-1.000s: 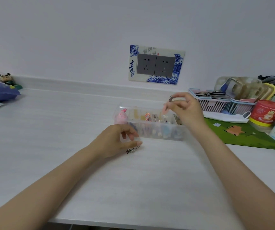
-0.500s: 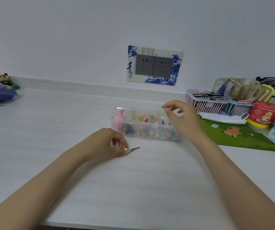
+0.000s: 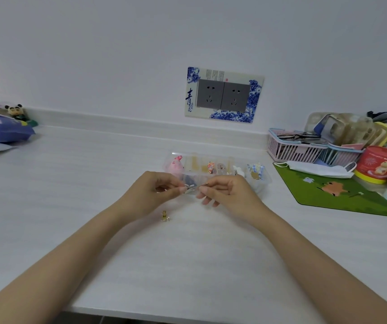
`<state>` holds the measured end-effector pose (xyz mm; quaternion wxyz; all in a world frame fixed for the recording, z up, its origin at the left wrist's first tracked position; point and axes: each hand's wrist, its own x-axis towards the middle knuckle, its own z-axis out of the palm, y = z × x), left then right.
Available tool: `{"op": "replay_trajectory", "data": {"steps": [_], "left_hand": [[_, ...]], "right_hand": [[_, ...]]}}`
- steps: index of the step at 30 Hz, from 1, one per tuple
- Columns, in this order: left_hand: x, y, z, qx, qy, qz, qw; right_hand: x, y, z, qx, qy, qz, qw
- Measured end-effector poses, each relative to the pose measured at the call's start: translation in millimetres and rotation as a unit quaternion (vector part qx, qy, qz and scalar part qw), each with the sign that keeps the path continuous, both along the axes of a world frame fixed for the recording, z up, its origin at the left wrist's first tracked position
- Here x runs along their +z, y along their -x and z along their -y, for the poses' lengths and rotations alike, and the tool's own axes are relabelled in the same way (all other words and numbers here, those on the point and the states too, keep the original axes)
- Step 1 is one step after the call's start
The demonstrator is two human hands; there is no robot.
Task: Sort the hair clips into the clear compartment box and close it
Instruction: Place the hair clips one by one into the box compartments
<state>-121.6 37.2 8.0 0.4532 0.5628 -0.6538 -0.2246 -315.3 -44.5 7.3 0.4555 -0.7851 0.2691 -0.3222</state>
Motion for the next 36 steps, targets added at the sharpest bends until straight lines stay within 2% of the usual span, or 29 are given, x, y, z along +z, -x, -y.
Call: {"op": "replay_trajectory", "data": {"steps": [5,9,13,16,18,23,26,28,31,36], "left_hand": [[-0.6,2.6,0.5,-0.001,0.016,-0.012,1.000],[1.6,-7.6,0.2,0.024,0.029,0.015,0.999],[4.1,-18.9,-1.8,0.032,0.007,0.078,0.996],[2.3,-23.8,-2.7,0.015,-0.044,0.134,0.990],[3.3,-28.0,-4.4,0.005,-0.080,0.150,0.985],[5.5,-36.4,-9.8,-0.025,-0.183,0.188,0.965],[2.2,-34.3,-9.7,-0.051,-0.189,0.198,0.960],[1.5,-32.9,-9.5,-0.058,-0.182,0.189,0.963],[0.4,-31.8,-8.9,-0.053,-0.172,0.170,0.969],[-2.1,-23.1,-6.5,-0.047,-0.125,0.155,0.979]], "right_hand": [[7.6,-2.3,-3.2,-0.030,0.015,0.064,0.997],[23.6,-3.9,14.2,-0.146,0.109,0.079,0.980],[31.1,-3.8,33.8,-0.243,0.253,-0.038,0.936],[19.3,-11.1,41.0,-0.206,0.291,-0.160,0.920],[9.0,-12.5,44.7,-0.178,0.310,-0.203,0.912],[5.9,-2.0,34.4,-0.164,0.298,-0.110,0.934],[6.4,-4.0,17.9,-0.125,0.317,-0.064,0.938],[4.9,-10.4,3.9,-0.076,0.287,-0.045,0.954],[-3.0,-23.1,-12.7,-0.030,0.182,-0.062,0.981],[-17.5,-28.1,-18.5,-0.015,0.073,-0.135,0.988]]}}
